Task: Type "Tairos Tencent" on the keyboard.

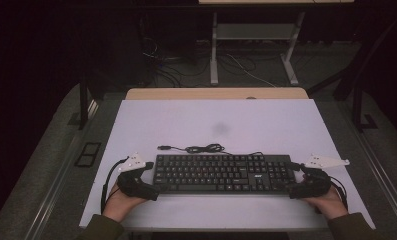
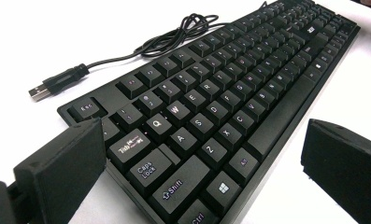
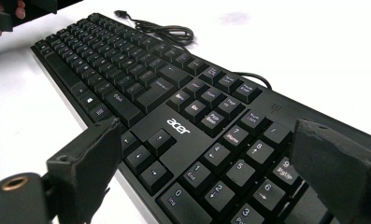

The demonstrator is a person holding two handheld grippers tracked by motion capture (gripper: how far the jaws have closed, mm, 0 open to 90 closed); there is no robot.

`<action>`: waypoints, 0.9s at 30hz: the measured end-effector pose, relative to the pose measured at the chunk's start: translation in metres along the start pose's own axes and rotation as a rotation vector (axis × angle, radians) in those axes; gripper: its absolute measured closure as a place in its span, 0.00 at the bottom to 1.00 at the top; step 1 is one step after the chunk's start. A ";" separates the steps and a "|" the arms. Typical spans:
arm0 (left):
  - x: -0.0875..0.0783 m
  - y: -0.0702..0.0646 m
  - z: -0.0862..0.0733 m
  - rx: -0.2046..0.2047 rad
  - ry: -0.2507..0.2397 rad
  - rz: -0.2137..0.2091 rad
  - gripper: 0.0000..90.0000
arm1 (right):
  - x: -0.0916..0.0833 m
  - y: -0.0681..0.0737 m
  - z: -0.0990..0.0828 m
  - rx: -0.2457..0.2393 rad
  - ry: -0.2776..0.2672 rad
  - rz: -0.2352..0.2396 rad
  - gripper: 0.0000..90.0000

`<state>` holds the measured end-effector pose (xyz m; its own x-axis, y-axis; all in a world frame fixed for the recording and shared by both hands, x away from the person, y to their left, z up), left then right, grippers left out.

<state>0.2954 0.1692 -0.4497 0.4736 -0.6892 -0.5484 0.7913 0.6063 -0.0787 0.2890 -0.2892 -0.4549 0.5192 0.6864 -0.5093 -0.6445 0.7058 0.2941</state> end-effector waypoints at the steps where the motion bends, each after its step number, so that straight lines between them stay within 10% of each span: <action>1: 0.000 0.000 0.000 0.000 0.001 0.001 0.00 | 0.000 0.000 0.000 -0.001 -0.001 0.001 0.10; 27: -0.001 -0.004 0.000 -0.005 -0.012 -0.003 0.00 | 0.016 0.016 0.018 -0.023 -0.003 0.071 0.10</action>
<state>0.2924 0.1675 -0.4489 0.4755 -0.6957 -0.5383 0.7910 0.6060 -0.0844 0.2973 -0.2640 -0.4435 0.4736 0.7348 -0.4855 -0.6922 0.6514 0.3106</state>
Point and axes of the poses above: each handheld gripper's, and its own axes: x roughly forward along the jaws, z roughly out of its top, y roughly to its left, the point moved 4 cm from there along x, roughly forward along the jaws, and after that the axes turned 6 degrees about x, right-handed, at the moved point
